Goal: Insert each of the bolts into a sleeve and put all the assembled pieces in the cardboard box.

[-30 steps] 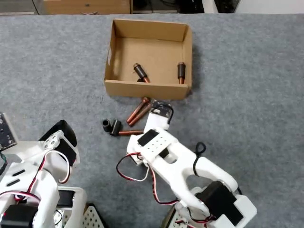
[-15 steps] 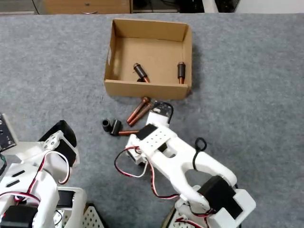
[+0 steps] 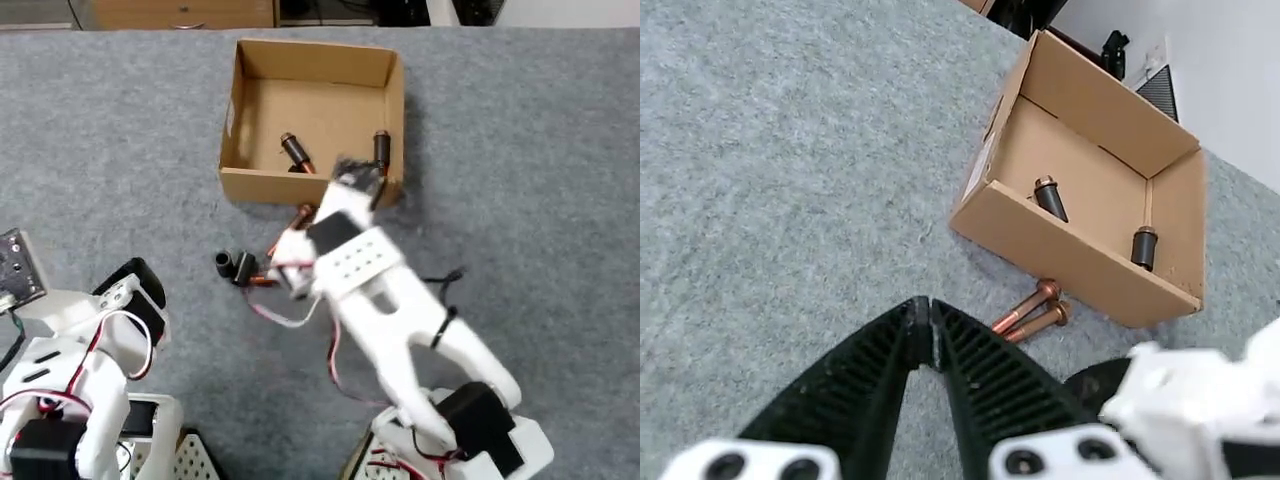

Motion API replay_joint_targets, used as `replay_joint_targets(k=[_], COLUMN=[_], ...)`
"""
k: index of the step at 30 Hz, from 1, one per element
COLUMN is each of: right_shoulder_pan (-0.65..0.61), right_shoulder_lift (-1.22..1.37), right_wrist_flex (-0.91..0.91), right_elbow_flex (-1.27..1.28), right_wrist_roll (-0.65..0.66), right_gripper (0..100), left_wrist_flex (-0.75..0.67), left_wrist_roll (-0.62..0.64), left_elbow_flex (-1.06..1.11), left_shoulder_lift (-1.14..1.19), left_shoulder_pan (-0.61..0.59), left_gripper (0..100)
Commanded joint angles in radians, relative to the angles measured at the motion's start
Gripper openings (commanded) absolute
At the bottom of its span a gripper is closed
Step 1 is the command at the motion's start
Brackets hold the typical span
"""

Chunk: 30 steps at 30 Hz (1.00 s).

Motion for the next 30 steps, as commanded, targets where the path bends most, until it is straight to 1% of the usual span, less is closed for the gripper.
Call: replay_joint_targets(k=[1,4,7,11,19,23,27,30], right_shoulder_pan=[0.147,0.237,0.303,0.401,0.725,0.863,0.951,0.984], right_shoulder_lift=[-0.045,-0.047,-0.047,-0.047,-0.047,-0.047,-0.047,-0.047], right_wrist_flex=[0.014,0.023,0.100,0.187,0.258,0.324,0.390,0.436], right_elbow_flex=[-0.150,-0.265,-0.384,-0.553,-0.921,-1.086,-1.211,-1.294], right_wrist_roll=[0.084,0.155,0.226,0.301,0.423,0.496,0.545,0.588], right_gripper=[0.2,0.2,0.2,0.2,0.2,0.2,0.2,0.2], left_wrist_flex=[-0.011,-0.011,-0.011,-0.011,-0.009,0.043,0.052,0.052], left_wrist_roll=[0.000,-0.037,-0.081,-0.089,-0.089,-0.089,-0.091,-0.086], left_elbow_flex=[0.005,0.002,-0.005,-0.005,-0.005,-0.005,-0.003,-0.003], left_shoulder_lift=[0.012,0.048,0.116,0.180,0.213,0.214,0.216,0.216], left_shoulder_pan=[0.009,0.009,0.003,0.003,0.006,0.008,0.008,0.009], left_gripper=[2,2,2,2,2,2,2,2])
